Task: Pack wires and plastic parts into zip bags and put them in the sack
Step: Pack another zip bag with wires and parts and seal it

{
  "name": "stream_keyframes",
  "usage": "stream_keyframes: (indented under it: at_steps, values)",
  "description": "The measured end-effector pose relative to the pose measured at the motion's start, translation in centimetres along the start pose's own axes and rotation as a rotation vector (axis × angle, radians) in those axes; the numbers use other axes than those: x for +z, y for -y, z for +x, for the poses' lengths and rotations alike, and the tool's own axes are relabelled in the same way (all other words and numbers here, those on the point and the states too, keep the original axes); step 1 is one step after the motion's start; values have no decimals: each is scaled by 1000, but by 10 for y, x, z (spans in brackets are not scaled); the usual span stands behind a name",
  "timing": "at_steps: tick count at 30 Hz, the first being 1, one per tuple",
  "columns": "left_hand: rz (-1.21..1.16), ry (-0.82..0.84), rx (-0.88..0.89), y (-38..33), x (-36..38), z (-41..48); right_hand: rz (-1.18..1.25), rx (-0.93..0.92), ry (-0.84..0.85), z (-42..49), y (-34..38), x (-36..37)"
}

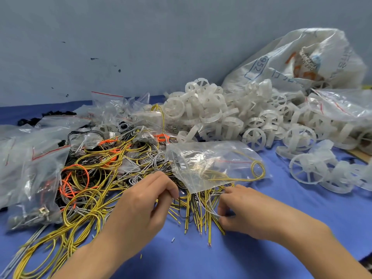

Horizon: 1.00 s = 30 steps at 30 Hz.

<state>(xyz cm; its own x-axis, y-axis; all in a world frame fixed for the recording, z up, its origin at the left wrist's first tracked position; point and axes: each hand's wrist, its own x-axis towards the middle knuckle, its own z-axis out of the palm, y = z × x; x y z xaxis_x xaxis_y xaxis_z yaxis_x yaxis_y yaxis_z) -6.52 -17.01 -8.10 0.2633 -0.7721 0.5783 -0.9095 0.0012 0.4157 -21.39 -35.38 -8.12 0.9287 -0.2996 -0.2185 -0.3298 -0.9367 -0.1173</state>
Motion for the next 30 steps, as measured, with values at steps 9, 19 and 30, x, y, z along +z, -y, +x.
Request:
stream_keyframes:
  at_steps: [9,19,30]
  values:
    - [-87,-38,-33,-7,-6,2,1076,-168,47,-12,-20,-30]
    - [-252,41,-134,-19,-11,10,1413,-242,11,9,4,-35]
    - [-702,-219,-577,4,-21,17,1713,-121,-19,33,27,-43]
